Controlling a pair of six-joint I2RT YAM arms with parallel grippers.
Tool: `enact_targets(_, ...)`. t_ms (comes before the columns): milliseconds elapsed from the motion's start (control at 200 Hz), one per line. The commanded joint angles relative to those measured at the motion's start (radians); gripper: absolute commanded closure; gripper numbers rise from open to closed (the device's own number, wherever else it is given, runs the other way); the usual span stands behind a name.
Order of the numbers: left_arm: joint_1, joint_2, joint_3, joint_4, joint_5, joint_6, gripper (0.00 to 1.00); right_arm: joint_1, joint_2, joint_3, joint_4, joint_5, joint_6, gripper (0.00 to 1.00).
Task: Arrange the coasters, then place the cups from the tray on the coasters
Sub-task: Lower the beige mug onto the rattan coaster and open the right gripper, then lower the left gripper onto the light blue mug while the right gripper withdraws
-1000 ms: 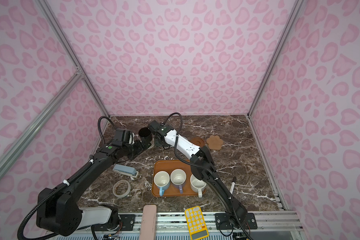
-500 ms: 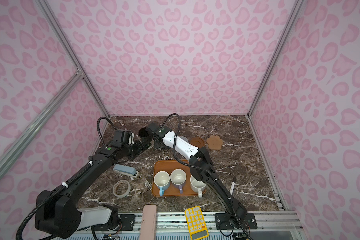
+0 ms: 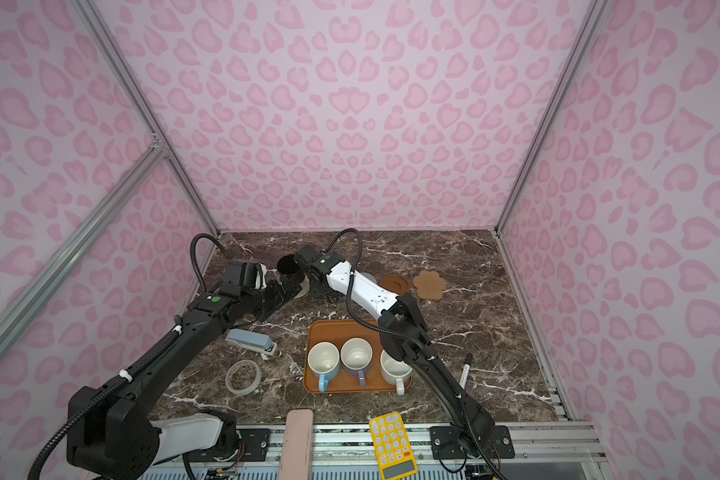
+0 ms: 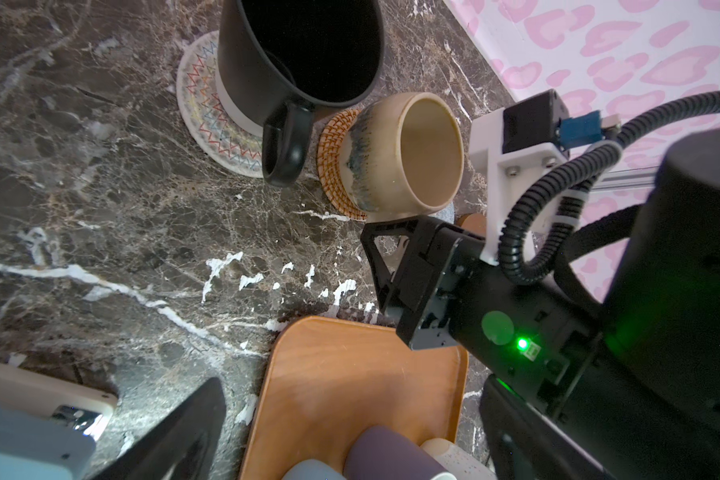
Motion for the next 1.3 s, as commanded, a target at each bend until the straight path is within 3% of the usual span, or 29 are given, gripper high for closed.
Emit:
enact_targets(0, -0.008, -0.024, 0.014, -0.037, -0.012, 0.005, 0.03, 0.007, -0.047, -0.038, 0.013, 0.012, -0.007, 0.41)
enact_targets(165, -0.043, -0.064, 0.035, -0.099, -0.031, 0.008, 0.03, 0.007, -0.176, -0.186, 0.092, -0.001, -0.006, 0.26)
enact_targets(200, -0.054, -0.074, 0.037, -0.113, -0.035, 0.007, 0.03, 0.007, -0.207, -0.222, 0.108, -0.005, -0.008, 0.15)
enact_targets(215, -0.059, -0.077, 0.039, -0.119, -0.036, 0.006, 0.03, 0.007, -0.221, -0.237, 0.116, -0.005, -0.010, 0.05)
enact_targets(235, -0.069, -0.083, 0.040, -0.127, -0.038, 0.005, 0.03, 0.007, -0.233, -0.259, 0.127, -0.008, -0.009, 0.02)
enact_targets(515, -0.254, -0.159, 0.074, -0.261, -0.118, -0.039, 0.03, -0.018, -0.536, -0.549, 0.218, -0.016, -0.037, 0.02)
enact_targets(960, -0.618, -0.189, 0.011, -0.378, -0.322, -0.213, 0.03, -0.039, -1.119, -1.214, 0.430, -0.089, -0.165, 0.02)
enact_targets(1295, -0.807, -0.145, -0.056, -0.384, -0.405, -0.350, 0.03, -0.041, -1.376, -1.464, 0.528, -0.187, -0.173, 0.02)
